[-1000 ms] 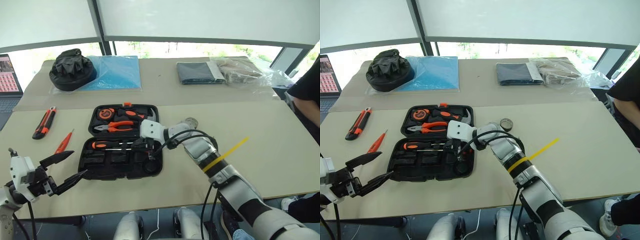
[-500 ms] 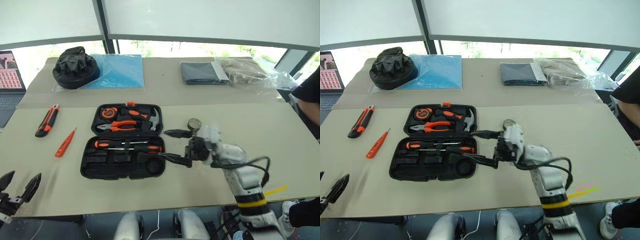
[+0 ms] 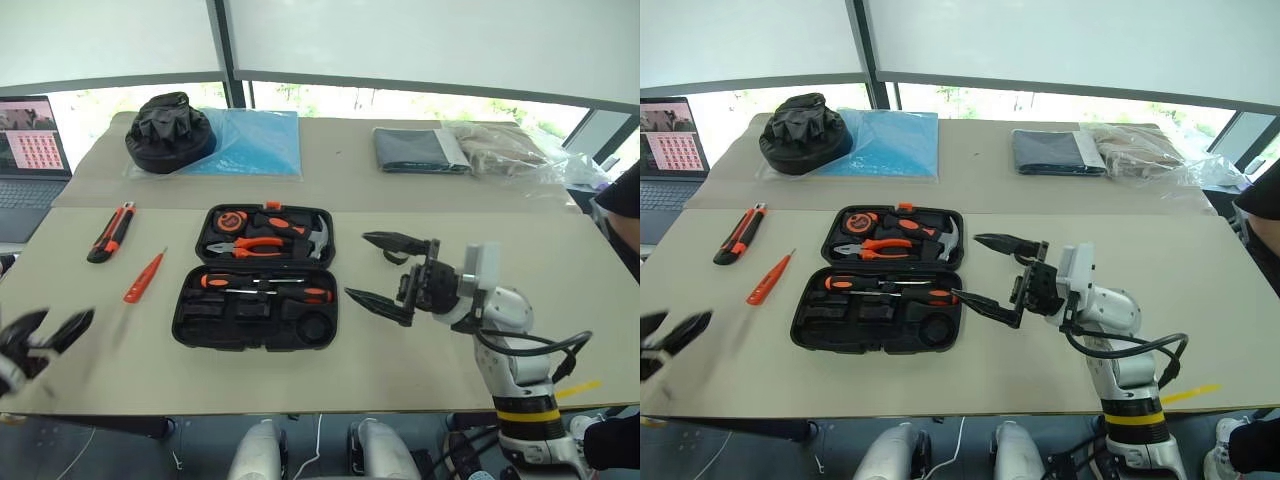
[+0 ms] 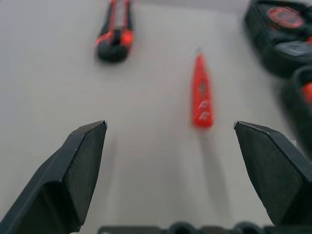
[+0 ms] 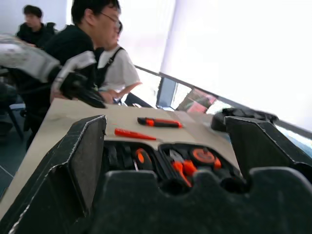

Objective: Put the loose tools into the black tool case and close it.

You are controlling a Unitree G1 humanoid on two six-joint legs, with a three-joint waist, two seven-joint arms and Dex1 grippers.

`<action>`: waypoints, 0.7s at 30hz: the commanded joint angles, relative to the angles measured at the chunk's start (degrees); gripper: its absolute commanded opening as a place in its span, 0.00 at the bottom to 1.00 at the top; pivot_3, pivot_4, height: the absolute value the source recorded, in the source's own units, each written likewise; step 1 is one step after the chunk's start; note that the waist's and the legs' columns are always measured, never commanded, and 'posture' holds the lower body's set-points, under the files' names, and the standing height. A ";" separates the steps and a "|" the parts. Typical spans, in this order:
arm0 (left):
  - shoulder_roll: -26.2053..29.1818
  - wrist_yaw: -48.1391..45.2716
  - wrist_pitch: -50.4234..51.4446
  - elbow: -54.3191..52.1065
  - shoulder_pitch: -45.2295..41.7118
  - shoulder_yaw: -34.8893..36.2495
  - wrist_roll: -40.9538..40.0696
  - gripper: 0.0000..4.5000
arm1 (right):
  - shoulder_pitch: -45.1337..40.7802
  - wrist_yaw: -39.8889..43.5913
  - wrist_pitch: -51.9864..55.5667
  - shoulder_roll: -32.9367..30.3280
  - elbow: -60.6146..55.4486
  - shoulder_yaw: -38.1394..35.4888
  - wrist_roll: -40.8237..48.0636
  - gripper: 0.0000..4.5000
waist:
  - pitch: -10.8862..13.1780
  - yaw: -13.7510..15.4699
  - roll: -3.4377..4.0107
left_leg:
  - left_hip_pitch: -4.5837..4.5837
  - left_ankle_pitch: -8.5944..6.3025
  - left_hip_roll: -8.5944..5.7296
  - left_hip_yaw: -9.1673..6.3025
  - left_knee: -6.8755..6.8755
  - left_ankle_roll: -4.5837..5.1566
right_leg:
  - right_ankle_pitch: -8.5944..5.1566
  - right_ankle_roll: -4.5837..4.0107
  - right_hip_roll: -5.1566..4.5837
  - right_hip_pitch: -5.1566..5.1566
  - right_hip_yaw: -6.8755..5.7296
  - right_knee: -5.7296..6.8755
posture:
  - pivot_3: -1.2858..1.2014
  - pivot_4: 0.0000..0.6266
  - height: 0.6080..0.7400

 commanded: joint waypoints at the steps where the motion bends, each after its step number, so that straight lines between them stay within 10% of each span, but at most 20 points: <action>1: 5.46 1.06 9.60 2.76 -7.71 -10.00 2.94 1.00 | -2.12 -1.62 5.07 -1.69 -2.79 2.61 0.06 1.00 | 0.01 -0.21 0.01 | -0.02 0.00 -0.02 0.00 -0.03 0.00 | 0.00 0.00 0.00 -0.01 0.00 -0.01 | 0.52 0.24 1.00; 11: 2.84 1.50 11.48 21.38 -30.21 -27.38 13.84 1.00 | -7.07 -5.03 12.72 -2.81 -4.56 6.53 0.15 1.00 | 0.05 -0.95 -0.01 | -0.15 -0.01 -0.06 0.06 -0.11 -0.07 | 0.00 -0.04 0.22 -0.15 0.02 0.08 | 0.52 0.24 1.00; 21: 1.45 -3.60 7.19 26.34 -32.31 -28.74 18.37 0.26 | -6.05 -5.63 12.06 -3.32 -4.85 7.28 -1.44 1.00 | 0.05 -0.53 -0.01 | -0.05 0.03 -0.11 0.05 0.00 -0.10 | 0.00 -0.02 0.12 -0.04 0.03 0.19 | 0.52 0.24 1.00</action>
